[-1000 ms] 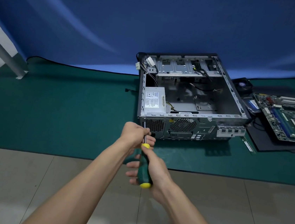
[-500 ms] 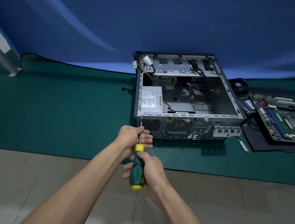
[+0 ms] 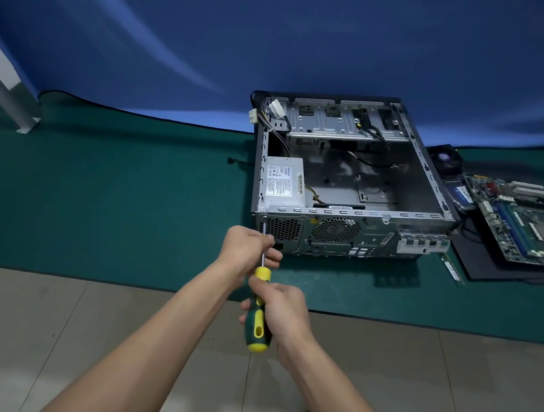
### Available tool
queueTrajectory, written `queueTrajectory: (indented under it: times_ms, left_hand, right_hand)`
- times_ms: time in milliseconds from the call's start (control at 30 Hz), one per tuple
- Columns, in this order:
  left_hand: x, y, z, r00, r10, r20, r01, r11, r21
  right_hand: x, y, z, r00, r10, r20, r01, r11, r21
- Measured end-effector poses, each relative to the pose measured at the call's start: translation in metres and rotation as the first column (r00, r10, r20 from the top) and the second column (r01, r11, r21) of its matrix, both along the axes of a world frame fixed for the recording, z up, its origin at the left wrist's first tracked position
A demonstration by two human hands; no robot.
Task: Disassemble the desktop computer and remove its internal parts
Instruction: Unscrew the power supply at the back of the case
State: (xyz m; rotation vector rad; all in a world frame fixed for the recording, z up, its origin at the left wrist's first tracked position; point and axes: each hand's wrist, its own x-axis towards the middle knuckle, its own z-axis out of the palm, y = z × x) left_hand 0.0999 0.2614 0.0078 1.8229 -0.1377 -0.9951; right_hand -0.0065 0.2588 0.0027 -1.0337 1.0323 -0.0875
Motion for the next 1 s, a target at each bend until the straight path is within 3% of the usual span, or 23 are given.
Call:
queueTrajectory:
  times_ms: [67, 100, 267, 367, 433, 500, 633, 867, 1000]
  left_hand:
    - [0.001, 0.001, -0.002, 0.976, -0.053, 0.210, 0.030, 0.994, 0.109]
    - [0.001, 0.001, -0.002, 0.973, -0.039, 0.229, 0.011, 0.993, 0.119]
    - [0.001, 0.000, -0.005, 0.994, 0.109, -0.018, -0.109, 0.994, -0.023]
    - [0.001, 0.002, -0.004, 0.992, 0.077, -0.103, -0.083, 0.995, -0.056]
    - [0.001, 0.002, -0.002, 0.997, 0.039, -0.069, -0.043, 0.998, -0.045]
    - [0.001, 0.000, -0.001, 0.999, 0.039, -0.021, -0.039, 0.999, -0.024]
    - [-0.006, -0.003, -0.004, 0.992, 0.117, -0.057, -0.120, 0.991, -0.065]
    - [-0.012, -0.001, -0.007, 0.993, 0.102, -0.057, -0.108, 0.988, -0.113]
    - [-0.014, -0.005, -0.008, 0.969, 0.147, -0.200, -0.182, 0.969, -0.169]
  right_hand:
    - [0.003, 0.000, -0.005, 0.999, -0.035, -0.035, 0.034, 0.999, -0.036]
    - [0.004, 0.000, -0.005, 0.999, -0.038, -0.033, 0.038, 0.999, -0.008]
    - [0.000, -0.002, -0.004, 0.994, -0.032, 0.105, 0.003, 0.965, 0.261]
    - [-0.002, -0.003, -0.005, 0.990, -0.053, 0.129, 0.024, 0.976, 0.217]
    - [-0.003, -0.001, -0.008, 0.997, -0.051, 0.058, 0.046, 0.996, 0.076]
    - [-0.003, 0.000, -0.009, 0.998, -0.055, 0.041, 0.053, 0.998, 0.038]
    - [-0.003, -0.004, -0.004, 0.991, -0.068, 0.112, 0.033, 0.956, 0.291]
    - [-0.001, -0.001, -0.009, 0.985, -0.140, 0.098, 0.122, 0.977, 0.173]
    - [-0.004, -0.002, -0.002, 0.994, -0.020, 0.110, -0.018, 0.943, 0.333]
